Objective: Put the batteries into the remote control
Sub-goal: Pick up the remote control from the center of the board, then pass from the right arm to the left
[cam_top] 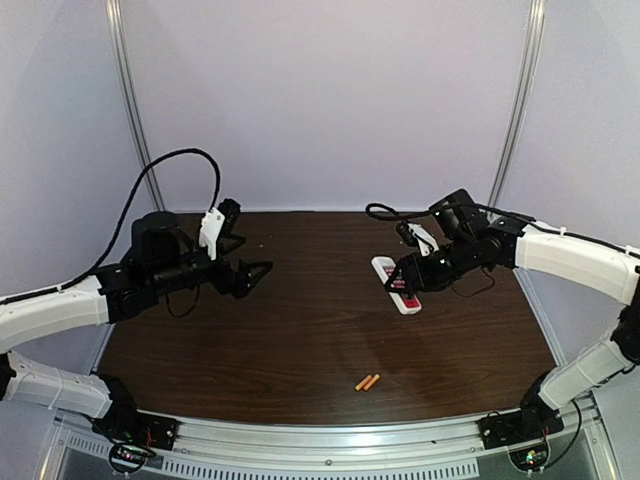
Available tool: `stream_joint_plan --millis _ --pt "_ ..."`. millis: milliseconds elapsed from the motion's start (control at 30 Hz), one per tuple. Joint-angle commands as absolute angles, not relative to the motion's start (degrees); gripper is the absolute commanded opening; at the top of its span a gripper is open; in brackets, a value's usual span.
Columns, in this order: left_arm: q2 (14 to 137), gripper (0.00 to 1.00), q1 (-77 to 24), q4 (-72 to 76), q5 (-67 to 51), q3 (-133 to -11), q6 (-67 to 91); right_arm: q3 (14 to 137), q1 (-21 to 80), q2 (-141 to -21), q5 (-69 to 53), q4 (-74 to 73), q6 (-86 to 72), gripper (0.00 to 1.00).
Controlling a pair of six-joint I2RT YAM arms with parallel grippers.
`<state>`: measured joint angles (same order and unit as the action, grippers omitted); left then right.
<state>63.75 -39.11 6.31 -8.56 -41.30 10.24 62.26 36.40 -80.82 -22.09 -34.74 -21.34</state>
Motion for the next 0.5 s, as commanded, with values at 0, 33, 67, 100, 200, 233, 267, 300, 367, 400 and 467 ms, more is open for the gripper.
stream_joint_plan --millis 0,33,67,100,200,233,267,300,367,400,467 --pt "60.0 0.97 -48.7 8.2 -4.1 -39.8 -7.4 64.9 36.7 -78.6 -35.5 -38.5 -21.5 0.32" --pt "59.8 0.97 -51.5 7.1 -2.6 -40.0 -11.0 65.0 36.7 -78.0 -37.1 -38.6 -21.8 0.32" --pt "59.6 0.97 -54.1 6.0 -1.3 -40.1 -15.0 64.9 36.7 -77.5 -38.4 -38.7 -22.0 0.31" --pt "59.7 0.96 -56.9 4.8 0.7 -40.3 -18.7 64.7 36.7 -77.1 -39.6 -38.7 -22.3 0.31" --pt "61.7 0.94 -63.8 0.6 5.6 -42.5 -28.5 64.1 37.4 -76.4 -42.4 -39.8 -22.3 0.29" --pt "62.9 0.93 -65.5 -1.8 6.4 -43.7 -30.9 63.7 37.9 -76.4 -43.1 -40.3 -22.1 0.28" --pt "64.1 0.92 -66.9 -3.3 7.0 -44.9 -32.9 63.4 38.5 -76.4 -43.8 -40.5 -22.1 0.28" --pt "65.3 0.91 -68.0 -4.7 7.4 -46.1 -34.8 63.0 39.0 -76.6 -44.5 -40.6 -22.1 0.27" --pt "67.6 0.88 -69.9 -6.3 7.6 -48.6 -37.8 62.4 40.2 -76.9 -46.3 -40.4 -22.4 0.27" --pt "68.7 0.86 -70.5 -6.8 7.6 -49.5 -39.1 62.2 40.7 -77.1 -46.8 -40.2 -22.6 0.26" --pt "70.5 0.83 -71.5 -7.1 7.6 -51.0 -41.1 62.1 41.7 -77.6 -48.1 -40.4 -22.6 0.26"
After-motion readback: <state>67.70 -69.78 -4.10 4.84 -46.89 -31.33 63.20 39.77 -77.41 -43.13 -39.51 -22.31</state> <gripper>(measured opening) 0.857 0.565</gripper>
